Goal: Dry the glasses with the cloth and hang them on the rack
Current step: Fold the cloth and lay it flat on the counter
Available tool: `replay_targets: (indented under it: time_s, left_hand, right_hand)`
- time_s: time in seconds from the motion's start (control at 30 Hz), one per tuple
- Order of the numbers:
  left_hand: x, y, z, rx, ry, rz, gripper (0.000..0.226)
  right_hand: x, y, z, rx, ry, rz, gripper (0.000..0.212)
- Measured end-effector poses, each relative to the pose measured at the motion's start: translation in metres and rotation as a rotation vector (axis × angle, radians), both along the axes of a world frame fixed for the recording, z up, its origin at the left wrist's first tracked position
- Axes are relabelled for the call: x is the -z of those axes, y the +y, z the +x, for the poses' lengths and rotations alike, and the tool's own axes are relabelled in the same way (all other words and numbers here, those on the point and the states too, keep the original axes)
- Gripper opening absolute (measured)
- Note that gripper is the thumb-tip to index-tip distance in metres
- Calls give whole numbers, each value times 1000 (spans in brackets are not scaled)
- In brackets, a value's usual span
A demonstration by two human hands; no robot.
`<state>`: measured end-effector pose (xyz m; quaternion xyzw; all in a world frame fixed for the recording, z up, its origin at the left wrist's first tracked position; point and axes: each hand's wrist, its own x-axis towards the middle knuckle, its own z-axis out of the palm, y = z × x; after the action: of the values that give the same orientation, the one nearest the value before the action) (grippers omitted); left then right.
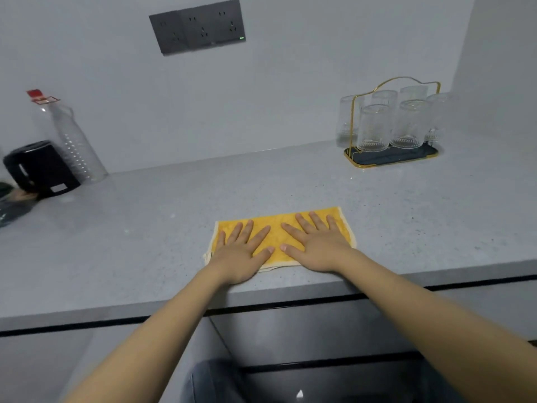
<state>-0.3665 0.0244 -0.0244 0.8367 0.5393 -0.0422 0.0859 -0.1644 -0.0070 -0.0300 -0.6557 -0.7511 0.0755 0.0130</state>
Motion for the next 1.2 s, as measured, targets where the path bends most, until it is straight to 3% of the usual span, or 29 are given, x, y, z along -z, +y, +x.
replay_targets:
  time_s: [0.1,0.17,0.23,0.33,0.43,0.57,0.67,0.8,1.0,1.2]
  left_hand:
    - [0,-11,-12,-17,-42,-24,60]
    - [-1,-15,-15,-31,-198,-18,54]
    - [-7,-15,-18,-125,-380,114,43]
    - [-19,-8,-24,-375,-261,306,35]
    - [-24,-1,-28,-474,-149,211,44]
    - [-31,10,-31,-583,-463,72,62]
    - [-34,14,-34,-620,-547,23,27]
    - [-43,16,-33,-570,-623,-7,29]
    - [-73,6,4,-467,-909,-185,26]
    - [-72,-1,57,-469,-1157,-382,31]
  right_hand:
    - [1,-8,-9,-26,-5,-5,68]
    - [-2,-11,-10,-28,29,-26,67]
    - [-11,-12,-11,-17,166,-32,65]
    - [-23,-11,-20,-9,448,94,50]
    - [-28,-12,-32,2,698,120,33]
    - [-30,-10,-40,80,923,89,24]
    - [-31,-7,-41,118,1032,93,22]
    - [-34,-5,-41,154,1206,27,21]
    - [-50,-4,-33,289,1555,-191,27]
    - [-57,-6,-3,382,1508,-175,39]
